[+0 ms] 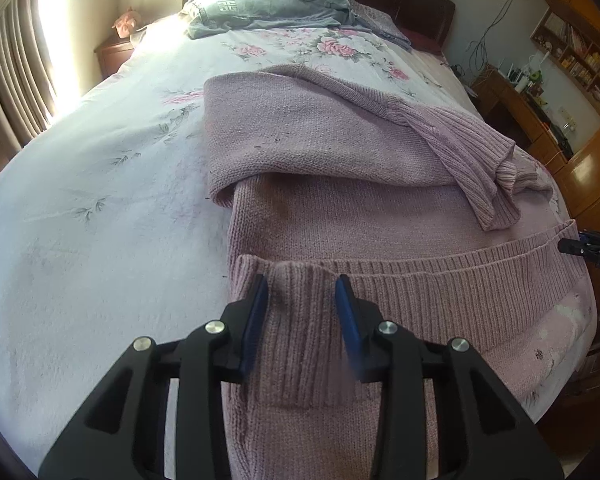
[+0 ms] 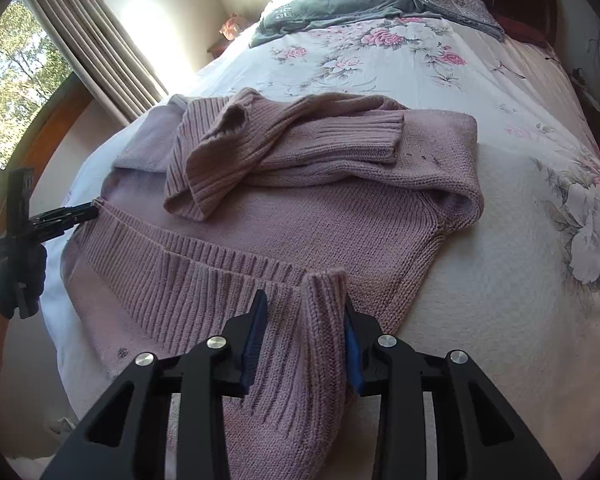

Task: Fold small clothes

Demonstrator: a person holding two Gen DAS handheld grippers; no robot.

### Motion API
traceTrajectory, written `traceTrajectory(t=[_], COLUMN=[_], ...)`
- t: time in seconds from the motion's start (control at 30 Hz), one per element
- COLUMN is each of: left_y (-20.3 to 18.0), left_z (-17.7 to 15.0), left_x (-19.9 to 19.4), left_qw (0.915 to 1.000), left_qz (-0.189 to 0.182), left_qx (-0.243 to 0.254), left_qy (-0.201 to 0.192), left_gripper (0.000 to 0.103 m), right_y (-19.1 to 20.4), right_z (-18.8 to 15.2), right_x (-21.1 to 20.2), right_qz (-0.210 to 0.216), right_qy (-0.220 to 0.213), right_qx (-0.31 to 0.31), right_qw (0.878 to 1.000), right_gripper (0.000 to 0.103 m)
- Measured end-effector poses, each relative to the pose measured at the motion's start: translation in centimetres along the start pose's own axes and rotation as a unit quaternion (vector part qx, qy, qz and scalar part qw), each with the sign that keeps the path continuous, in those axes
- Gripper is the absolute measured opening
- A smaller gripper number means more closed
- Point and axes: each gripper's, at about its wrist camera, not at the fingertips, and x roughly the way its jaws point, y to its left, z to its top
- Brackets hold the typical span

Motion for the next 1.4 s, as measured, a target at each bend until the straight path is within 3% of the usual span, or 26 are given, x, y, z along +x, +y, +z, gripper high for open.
traceTrajectory(t=[0.17, 0.4, 0.5, 0.57, 0.87, 0.9, 0.97, 1.07, 1.27, 1.4], left_y=[0.3, 0.9, 0.4, 0.2, 0.0, -0.1, -0.6, -1.3, -2.1, -2.4], left_z=[-0.2, 0.0, 0.2, 0.2, 0.4, 0.4, 0.4, 0.1, -0.4, 0.7], left_x=[-1.9, 0.2, 0.6, 0.5, 1.4, 1.5, 1.3, 0.2, -4.6, -9.0], left_qw=[0.9992, 0.9998, 0.9999, 1.0, 0.9999, 0.9999, 0.9999, 0.9998, 0.9966, 0.9878], left_qz=[0.021, 0.017, 0.013, -0.007, -0.004, -0.003, 0.001, -0.009, -0.051, -0.09], left_qx=[0.001, 0.004, 0.006, 0.004, 0.004, 0.005, 0.012, 0.02, 0.015, 0.011], left_qy=[-0.035, -0.001, 0.002, 0.002, 0.012, 0.012, 0.01, -0.002, -0.063, -0.127], left_gripper=[0.041, 0.041, 0.035, 0.01, 0.014, 0.014, 0.011, 0.009, 0.008, 0.008], right_y=[-0.2, -0.1, -0.2, -0.1, -0.2, -0.2, 0.2, 0.3, -0.3, -0.1], right_z=[0.0, 0.3, 0.4, 0.3, 0.2, 0.2, 0.2, -0.2, -1.0, -0.6], right_x=[0.0, 0.5, 0.7, 0.6, 0.9, 0.9, 0.7, -0.2, -4.0, -8.2], right_qz=[0.006, 0.014, 0.019, 0.02, 0.028, 0.026, 0.019, 0.031, 0.073, 0.116], right_qy=[0.001, 0.002, 0.004, 0.004, -0.001, -0.002, -0.005, -0.014, -0.054, -0.108], right_qx=[0.002, 0.004, 0.005, 0.004, 0.006, 0.004, -0.01, -0.015, 0.005, 0.005], right_qw=[1.0, 1.0, 1.0, 1.0, 1.0, 1.0, 1.0, 0.999, 0.996, 0.987], right_gripper=[0.037, 0.042, 0.043, 0.044, 0.044, 0.042, 0.027, 0.011, 0.01, 0.01])
